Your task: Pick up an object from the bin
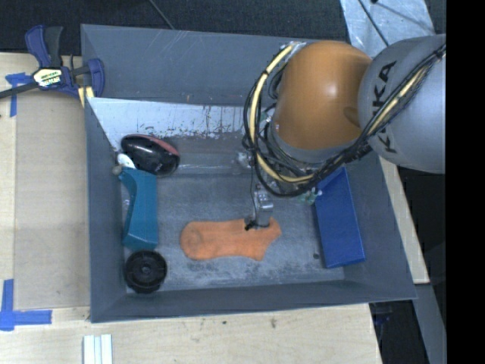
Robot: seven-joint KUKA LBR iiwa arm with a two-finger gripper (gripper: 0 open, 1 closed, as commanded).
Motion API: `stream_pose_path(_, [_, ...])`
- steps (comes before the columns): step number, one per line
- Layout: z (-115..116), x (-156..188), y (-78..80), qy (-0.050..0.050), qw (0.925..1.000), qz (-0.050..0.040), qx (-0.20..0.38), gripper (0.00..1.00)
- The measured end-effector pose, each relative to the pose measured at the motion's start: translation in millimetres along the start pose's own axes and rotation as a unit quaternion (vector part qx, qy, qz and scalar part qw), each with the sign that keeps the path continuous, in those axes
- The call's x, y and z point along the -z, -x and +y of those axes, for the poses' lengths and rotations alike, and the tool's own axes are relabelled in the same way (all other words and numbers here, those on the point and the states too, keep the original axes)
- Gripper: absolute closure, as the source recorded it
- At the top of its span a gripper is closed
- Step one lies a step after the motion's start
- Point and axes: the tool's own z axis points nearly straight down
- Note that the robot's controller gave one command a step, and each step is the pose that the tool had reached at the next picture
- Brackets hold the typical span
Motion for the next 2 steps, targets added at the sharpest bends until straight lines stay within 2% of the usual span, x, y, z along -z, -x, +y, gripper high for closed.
stream_pose_path(1, [5.4,-34.5,-14.1,0.000,1.0000,0.0053,0.001,0.00])
stream_pose_path(2, [-4.1,-79.2,-14.0,0.000,0.9978,0.0014,0.066,0.00])
